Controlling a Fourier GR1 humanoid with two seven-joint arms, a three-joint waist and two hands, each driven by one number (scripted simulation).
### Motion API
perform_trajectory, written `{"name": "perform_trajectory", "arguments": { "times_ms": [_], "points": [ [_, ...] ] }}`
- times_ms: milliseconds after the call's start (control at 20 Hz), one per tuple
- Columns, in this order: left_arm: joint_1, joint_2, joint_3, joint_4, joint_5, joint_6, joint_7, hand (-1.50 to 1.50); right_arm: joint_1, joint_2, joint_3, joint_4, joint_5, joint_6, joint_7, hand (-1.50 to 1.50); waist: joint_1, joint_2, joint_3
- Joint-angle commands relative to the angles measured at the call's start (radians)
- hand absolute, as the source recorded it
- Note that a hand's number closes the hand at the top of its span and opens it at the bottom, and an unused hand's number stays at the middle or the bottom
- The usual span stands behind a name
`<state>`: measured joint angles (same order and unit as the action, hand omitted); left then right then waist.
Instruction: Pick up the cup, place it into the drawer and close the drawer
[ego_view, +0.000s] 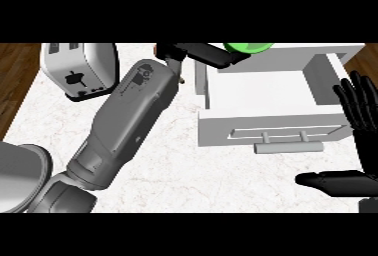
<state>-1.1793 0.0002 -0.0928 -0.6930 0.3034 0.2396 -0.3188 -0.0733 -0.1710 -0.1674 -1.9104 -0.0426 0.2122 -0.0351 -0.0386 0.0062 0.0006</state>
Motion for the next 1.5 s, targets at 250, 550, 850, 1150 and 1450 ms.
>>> {"name": "perform_trajectory", "arguments": {
  "times_ms": [250,550,850,1150,1450],
  "points": [
    [-0.087,0.0,-0.132,0.205,0.141,0.047,-0.077,1.5,-0.014,-0.006,-0.005,-0.041,-0.01,-0.008,0.053,-1.5,-0.014,0.004,0.0],
    [-0.103,0.0,-0.291,0.237,0.225,0.125,-0.018,1.5,-0.031,0.008,0.013,0.042,-0.006,0.018,-0.023,-1.5,-0.027,0.006,0.001],
    [-0.106,0.0,-0.423,0.278,0.234,0.154,0.01,-1.5,-0.063,-0.008,-0.002,0.03,-0.022,0.022,-0.013,-1.5,-0.054,0.013,0.001],
    [-0.104,0.0,-0.553,0.26,0.235,0.224,0.099,-1.5,-0.043,-0.024,-0.014,0.018,-0.044,0.044,0.001,-1.5,-0.053,0.009,0.001],
    [-0.098,0.0,-0.549,0.27,0.288,0.271,0.006,-1.5,-0.059,-0.023,-0.023,0.017,-0.085,0.062,-0.005,-1.5,-0.069,0.019,0.0]
  ]
}}
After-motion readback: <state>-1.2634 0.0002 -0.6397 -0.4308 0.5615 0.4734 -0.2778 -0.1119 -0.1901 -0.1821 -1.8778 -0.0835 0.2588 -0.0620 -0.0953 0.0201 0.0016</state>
